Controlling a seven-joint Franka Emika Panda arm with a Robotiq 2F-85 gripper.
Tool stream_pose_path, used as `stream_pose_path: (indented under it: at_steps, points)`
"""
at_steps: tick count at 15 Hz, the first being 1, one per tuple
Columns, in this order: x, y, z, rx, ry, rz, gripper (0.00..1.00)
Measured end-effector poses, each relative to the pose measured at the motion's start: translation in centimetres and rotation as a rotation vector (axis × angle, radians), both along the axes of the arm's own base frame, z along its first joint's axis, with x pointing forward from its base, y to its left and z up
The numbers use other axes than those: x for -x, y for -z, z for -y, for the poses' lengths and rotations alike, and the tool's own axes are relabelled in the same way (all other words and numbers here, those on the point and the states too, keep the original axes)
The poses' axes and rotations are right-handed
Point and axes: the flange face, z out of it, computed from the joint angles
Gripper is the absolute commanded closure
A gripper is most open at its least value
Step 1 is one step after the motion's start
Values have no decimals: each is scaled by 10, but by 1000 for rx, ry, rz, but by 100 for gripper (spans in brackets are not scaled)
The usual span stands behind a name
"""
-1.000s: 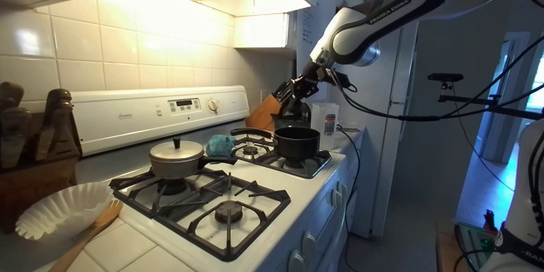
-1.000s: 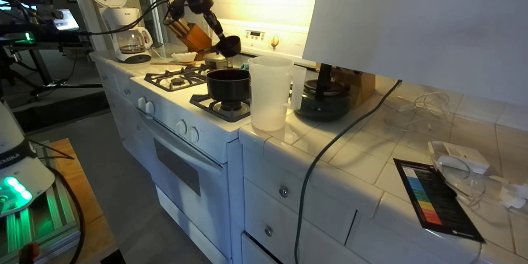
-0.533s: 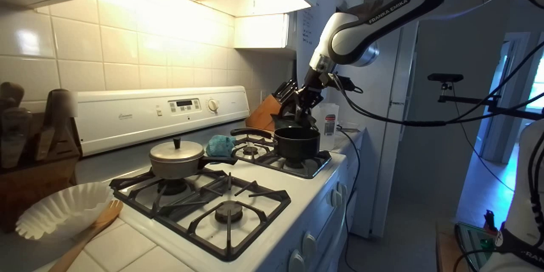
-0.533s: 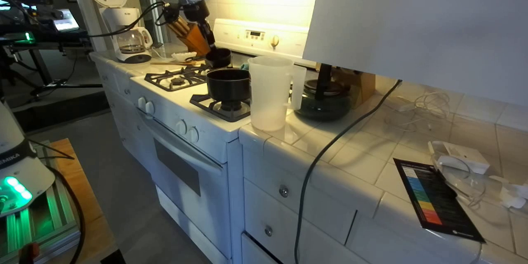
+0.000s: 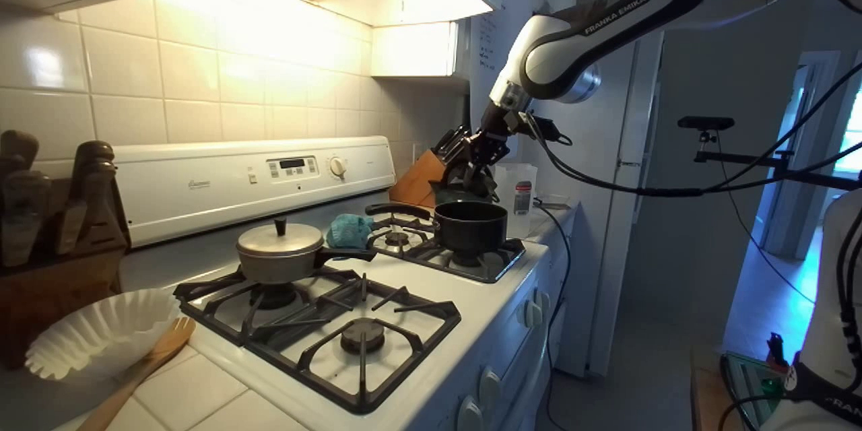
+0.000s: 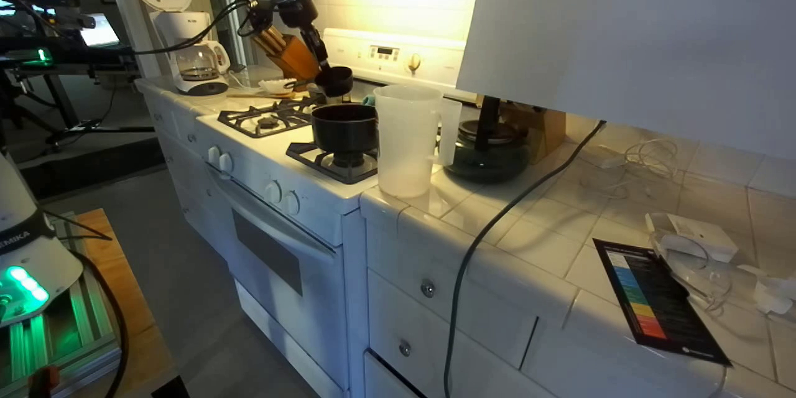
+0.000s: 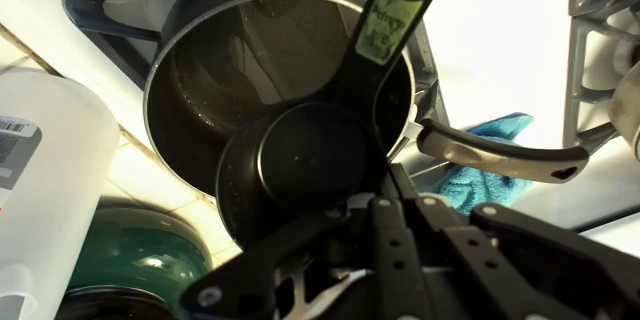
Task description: Pick up the scooper, wipe it against the towel, then put it on the left counter
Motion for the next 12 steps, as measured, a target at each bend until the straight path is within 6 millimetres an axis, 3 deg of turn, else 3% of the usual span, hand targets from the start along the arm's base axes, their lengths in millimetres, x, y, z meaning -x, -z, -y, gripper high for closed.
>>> stream_pose_path:
  at_steps: [7, 12]
  points:
    - [-1, 0, -2, 1, -4, 4, 99]
    - [-8, -13, -28, 15, -53, 54, 99]
